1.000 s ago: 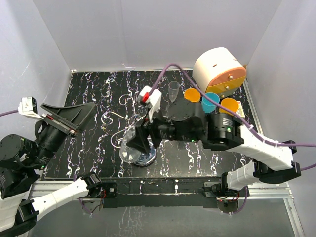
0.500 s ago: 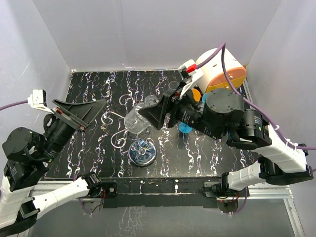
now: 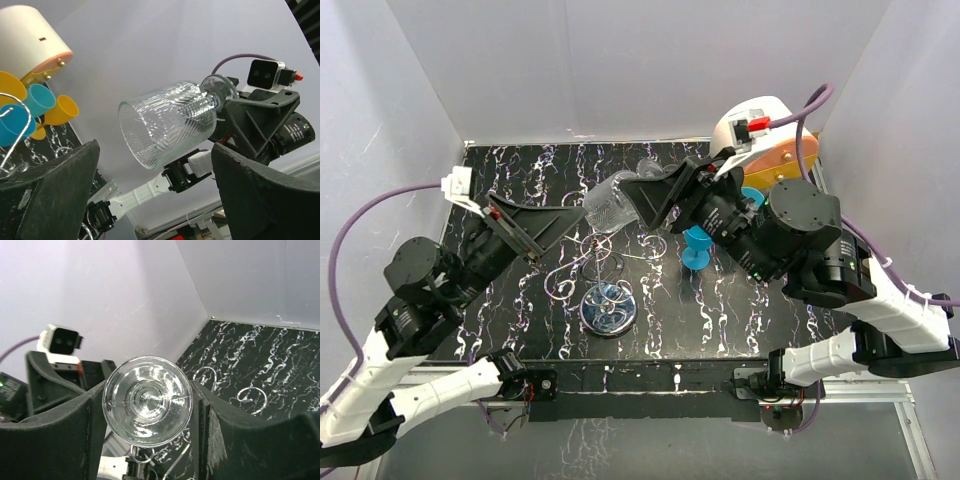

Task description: Take the wine glass off the wine glass rack

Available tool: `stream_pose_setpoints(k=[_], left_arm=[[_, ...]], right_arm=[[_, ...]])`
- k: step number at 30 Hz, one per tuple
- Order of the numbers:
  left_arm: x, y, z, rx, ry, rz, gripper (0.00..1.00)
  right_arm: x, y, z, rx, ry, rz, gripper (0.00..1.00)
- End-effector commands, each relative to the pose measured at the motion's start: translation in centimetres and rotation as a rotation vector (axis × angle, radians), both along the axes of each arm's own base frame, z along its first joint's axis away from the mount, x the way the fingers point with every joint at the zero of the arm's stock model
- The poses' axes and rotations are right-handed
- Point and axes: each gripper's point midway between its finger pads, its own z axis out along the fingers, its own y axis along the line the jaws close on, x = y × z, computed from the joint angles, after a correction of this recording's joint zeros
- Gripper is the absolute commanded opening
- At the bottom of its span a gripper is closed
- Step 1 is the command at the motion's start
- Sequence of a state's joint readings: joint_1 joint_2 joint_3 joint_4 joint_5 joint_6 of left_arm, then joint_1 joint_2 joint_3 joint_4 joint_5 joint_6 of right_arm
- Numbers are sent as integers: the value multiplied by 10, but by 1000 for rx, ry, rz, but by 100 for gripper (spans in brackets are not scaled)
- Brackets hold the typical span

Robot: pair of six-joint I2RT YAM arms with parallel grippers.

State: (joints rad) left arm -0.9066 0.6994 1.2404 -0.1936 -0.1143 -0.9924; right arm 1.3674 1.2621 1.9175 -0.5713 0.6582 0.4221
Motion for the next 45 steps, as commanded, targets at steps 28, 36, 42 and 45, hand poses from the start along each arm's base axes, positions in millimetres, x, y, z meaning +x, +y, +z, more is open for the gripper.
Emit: stream_pose_setpoints(k=[28,36,42,45], left_arm=[[-43,-51,67,-271,-210,-395,18],[-32,-56,66,-206,-185,-349,0],[-14,-47,68,-101,-178,-218,0],[-6,-46,66,-59,-174,-170,0]], right_arm=[[-23,-30,64,424,26,108,0],[-14,-44,48,434,25,40,41],[-2,-68,30,444,24,-72,86],[3,-82,21,452,29,-123,98]])
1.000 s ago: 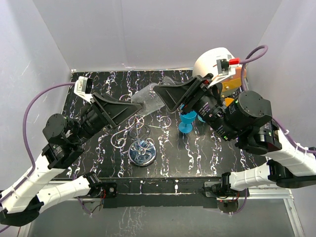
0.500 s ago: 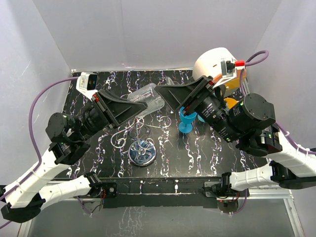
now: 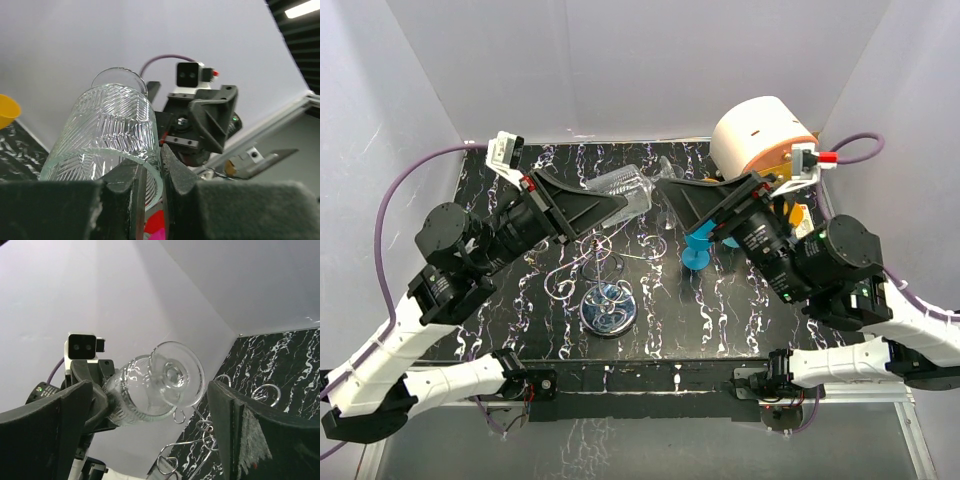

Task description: Take the wine glass off the wine glass rack

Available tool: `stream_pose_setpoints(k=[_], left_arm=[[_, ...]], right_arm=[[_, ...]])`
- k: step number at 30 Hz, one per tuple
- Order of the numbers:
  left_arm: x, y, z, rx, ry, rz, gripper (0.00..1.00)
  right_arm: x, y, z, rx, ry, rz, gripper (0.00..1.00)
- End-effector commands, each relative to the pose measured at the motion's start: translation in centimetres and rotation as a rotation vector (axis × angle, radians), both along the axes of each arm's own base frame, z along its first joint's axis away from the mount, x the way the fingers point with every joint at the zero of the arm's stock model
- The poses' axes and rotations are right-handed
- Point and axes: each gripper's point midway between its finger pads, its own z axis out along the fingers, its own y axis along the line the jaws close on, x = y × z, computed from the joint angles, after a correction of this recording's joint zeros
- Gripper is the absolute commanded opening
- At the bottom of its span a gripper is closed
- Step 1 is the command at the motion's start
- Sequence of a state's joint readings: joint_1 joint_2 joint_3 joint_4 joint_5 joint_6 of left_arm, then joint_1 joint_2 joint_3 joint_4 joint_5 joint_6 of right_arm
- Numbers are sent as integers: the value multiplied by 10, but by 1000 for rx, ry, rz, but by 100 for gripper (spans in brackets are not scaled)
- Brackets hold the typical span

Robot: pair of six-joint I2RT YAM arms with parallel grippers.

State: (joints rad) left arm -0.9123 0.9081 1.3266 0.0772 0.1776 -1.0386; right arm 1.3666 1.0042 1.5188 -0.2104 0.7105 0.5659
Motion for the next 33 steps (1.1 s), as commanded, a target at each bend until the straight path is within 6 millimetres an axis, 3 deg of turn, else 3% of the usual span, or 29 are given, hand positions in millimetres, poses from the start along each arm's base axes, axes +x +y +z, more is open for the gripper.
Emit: stream_pose_setpoints(k=[1,5,9,15,24,29,33], left_arm=[[14,18,17,24,-52,141,0],[33,16,15,130,-53,229,0],[67,23,14,327,-54,401,0],[118,53,14,581,-72,707,0],[160,72,-5,851,-139,941,0],[187,80,-29,938,-104,952,0],[223,107,-63,922,36,879,0]], right_arm=[[8,-44,22,125,-13,-114,98],[11,-57,20,116,-13,-153,98],[13,-58,15,67,-16,-172,98],[12,-56,10,0,-28,-167,98],[13,-68,5,-28,-32,-195,98],[14,-71,1,-44,-32,-205,98],[14,-75,-1,-45,-29,-210,98]])
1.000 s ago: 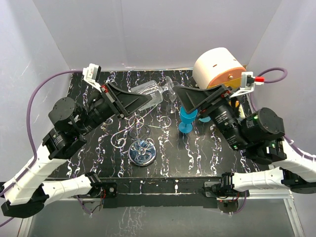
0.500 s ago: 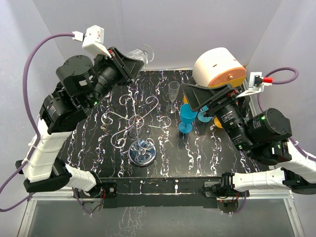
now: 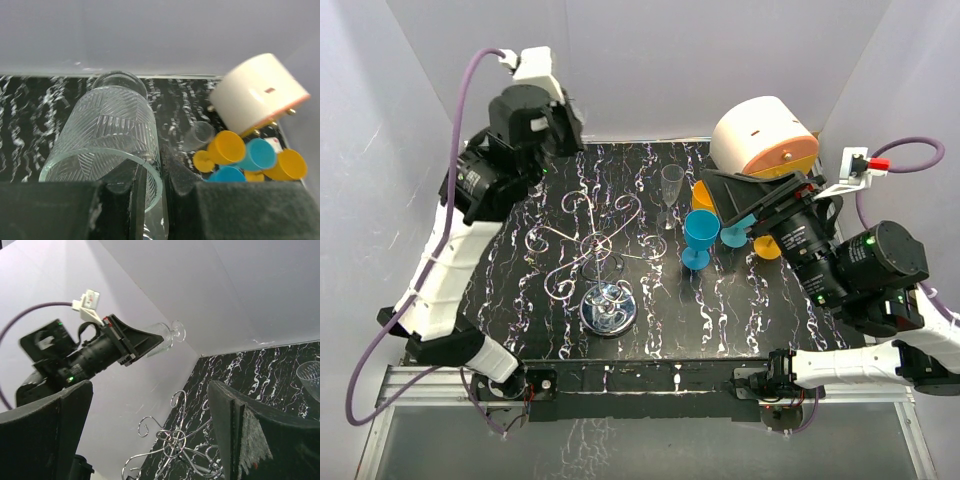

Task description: Take the wine glass off the wine glass rack

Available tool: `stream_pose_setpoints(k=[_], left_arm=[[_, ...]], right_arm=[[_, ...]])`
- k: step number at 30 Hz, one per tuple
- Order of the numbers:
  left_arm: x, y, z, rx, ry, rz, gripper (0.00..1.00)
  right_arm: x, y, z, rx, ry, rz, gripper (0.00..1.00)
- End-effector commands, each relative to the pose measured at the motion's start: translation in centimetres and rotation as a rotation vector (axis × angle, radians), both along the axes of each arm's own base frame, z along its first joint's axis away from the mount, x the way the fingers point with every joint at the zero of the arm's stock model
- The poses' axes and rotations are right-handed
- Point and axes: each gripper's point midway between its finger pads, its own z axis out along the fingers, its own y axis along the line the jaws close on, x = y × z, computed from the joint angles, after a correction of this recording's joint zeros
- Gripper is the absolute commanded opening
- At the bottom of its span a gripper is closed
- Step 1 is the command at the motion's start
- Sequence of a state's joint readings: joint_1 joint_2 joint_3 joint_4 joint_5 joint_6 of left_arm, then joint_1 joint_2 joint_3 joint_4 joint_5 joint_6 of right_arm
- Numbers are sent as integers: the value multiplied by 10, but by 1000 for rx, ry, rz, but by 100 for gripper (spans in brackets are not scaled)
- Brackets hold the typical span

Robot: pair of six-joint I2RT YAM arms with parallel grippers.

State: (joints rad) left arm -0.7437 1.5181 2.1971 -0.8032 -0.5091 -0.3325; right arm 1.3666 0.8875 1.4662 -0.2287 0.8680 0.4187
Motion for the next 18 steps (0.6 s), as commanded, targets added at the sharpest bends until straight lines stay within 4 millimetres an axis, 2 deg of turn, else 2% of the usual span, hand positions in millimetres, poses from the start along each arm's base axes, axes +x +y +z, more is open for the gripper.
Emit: stream_pose_setpoints(k=[1,5,10,14,18], left_arm=[[28,46,-9,-91,53,38,0],[48,67,-37,-127,141,48,0],[57,91,-83,-148,295,100,0],[52,115,-136,-55,457,183,0],[43,122,-180,14,606,194,0]], right_arm=[[0,-15,6,20,-4,-26,98],[0,-18,6,27,1,-26,98],[0,-17,4,22,5,-23,98],[0,-14,3,18,4,-19,98],[0,-13,3,12,2,-18,98]])
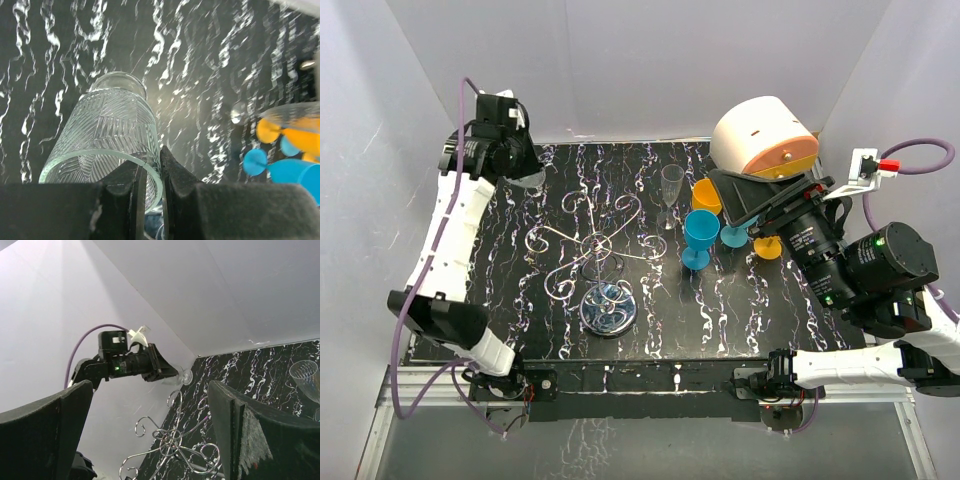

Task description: Take the wine glass off the wine glass rack

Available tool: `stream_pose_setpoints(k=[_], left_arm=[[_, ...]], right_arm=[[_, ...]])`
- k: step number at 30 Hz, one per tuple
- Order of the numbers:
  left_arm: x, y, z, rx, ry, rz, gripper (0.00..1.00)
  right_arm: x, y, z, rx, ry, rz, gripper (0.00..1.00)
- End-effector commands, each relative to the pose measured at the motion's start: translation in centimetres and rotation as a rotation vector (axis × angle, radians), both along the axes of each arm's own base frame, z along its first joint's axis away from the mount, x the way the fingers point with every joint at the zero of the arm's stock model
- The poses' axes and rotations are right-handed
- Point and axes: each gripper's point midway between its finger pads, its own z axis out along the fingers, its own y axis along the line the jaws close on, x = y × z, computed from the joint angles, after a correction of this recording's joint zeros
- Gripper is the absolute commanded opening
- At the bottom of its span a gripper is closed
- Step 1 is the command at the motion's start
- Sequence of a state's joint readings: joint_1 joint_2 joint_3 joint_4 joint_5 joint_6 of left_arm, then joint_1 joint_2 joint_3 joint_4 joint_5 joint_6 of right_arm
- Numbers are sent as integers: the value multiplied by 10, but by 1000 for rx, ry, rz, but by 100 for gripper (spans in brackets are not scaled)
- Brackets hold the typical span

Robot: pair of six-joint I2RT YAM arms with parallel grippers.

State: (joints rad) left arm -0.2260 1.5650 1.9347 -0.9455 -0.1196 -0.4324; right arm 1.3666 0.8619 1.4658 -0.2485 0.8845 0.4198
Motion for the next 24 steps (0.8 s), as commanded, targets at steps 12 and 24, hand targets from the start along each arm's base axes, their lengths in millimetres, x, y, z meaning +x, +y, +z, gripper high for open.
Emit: stream_pose_setpoints(k=[12,24], left_arm=[[-16,18,-120,-28,389,-43,0],[0,19,-180,2,534,-70,0]], right_arm=[[-2,0,6,11,-9,15,98],[-2,7,3,-2,-7,24,98]])
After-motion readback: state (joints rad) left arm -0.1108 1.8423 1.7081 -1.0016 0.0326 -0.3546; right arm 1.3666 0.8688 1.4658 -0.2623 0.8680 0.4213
